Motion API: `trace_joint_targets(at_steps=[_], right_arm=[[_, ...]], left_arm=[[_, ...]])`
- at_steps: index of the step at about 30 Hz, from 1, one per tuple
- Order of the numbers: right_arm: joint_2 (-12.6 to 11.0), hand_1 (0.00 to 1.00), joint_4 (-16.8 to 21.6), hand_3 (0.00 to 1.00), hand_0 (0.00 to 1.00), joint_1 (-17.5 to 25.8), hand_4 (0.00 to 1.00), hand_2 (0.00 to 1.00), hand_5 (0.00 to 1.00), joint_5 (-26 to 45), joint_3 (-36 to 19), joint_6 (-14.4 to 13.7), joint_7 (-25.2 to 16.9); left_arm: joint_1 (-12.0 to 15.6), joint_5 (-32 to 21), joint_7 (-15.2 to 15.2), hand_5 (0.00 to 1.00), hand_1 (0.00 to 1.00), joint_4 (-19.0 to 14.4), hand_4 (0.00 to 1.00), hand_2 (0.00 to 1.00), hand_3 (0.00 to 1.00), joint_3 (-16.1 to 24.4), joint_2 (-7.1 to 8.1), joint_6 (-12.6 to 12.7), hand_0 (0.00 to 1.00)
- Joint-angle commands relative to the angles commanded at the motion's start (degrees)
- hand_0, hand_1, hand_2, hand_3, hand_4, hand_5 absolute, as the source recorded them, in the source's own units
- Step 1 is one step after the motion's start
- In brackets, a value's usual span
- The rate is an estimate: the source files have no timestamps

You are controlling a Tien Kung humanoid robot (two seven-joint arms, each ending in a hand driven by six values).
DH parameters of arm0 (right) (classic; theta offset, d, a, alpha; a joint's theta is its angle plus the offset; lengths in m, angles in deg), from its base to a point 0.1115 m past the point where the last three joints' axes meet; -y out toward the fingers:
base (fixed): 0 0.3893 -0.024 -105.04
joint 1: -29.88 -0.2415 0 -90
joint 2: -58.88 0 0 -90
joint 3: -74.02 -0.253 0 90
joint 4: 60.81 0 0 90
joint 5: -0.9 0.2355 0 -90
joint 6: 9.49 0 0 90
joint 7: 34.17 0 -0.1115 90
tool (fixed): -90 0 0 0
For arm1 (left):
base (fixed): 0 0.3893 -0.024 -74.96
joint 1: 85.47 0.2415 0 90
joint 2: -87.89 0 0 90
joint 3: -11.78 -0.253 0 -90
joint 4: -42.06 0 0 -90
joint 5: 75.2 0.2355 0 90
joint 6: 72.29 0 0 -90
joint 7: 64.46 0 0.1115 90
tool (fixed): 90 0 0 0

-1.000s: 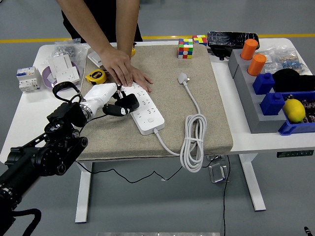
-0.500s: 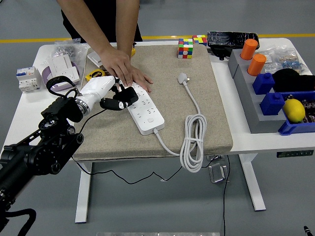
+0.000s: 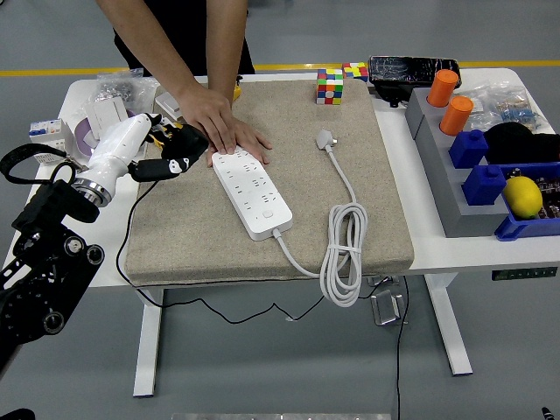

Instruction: Pick up the plug,place it near the board,insert it into the board,press the button

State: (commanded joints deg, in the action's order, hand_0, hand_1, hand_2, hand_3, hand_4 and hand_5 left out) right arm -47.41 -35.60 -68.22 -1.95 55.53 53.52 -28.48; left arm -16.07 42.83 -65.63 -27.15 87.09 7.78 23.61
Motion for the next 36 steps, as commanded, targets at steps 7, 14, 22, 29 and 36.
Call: trace_joint_targets(at_steps=[7, 14, 22, 29, 36], right_arm=[[0.1, 0.842, 0.0, 0.793, 0.939, 0.0, 0.998, 0.782, 0.998, -0.2, -0.1, 0.0, 0.0], [-0.1, 0.843, 0.0, 0.794, 0.939, 0.1, 0.998, 0.781, 0.998, -0.1, 0.2, 0.0, 0.0], [-0.1, 0.843, 0.1, 0.795, 0.939, 0.1, 0.998, 0.781, 0.998, -0.1, 0.2, 0.0, 0.0], [-0.1, 0.843, 0.0, 0.794, 0.939, 0.0, 0.998, 0.781, 0.998, 0.0, 0.2, 0.0, 0.0], [-0.1, 0.843, 0.1, 0.794, 0.939, 0.1, 0.998, 0.781, 0.998, -0.1, 0.2, 0.1, 0.0]], left_arm=[[2.5, -3.2, -0.2, 0.215, 0.586, 0.7, 0.524, 0.447, 0.34, 2.3, -1.51, 0.6, 0.534], [2.8, -2.9, -0.8, 0.211, 0.592, 4.0, 0.525, 0.45, 0.346, 0.9, -1.35, 0.8, 0.541], [2.5, 0.2, -1.8, 0.219, 0.591, 8.1, 0.534, 0.451, 0.352, -2.4, -0.52, 0.9, 0.545], [1.7, 3.0, -2.2, 0.221, 0.592, 10.8, 0.543, 0.456, 0.355, -5.2, 0.21, 1.2, 0.547], [1.1, 4.1, -2.5, 0.223, 0.599, 13.3, 0.547, 0.462, 0.357, -6.5, -0.11, 1.4, 0.548]])
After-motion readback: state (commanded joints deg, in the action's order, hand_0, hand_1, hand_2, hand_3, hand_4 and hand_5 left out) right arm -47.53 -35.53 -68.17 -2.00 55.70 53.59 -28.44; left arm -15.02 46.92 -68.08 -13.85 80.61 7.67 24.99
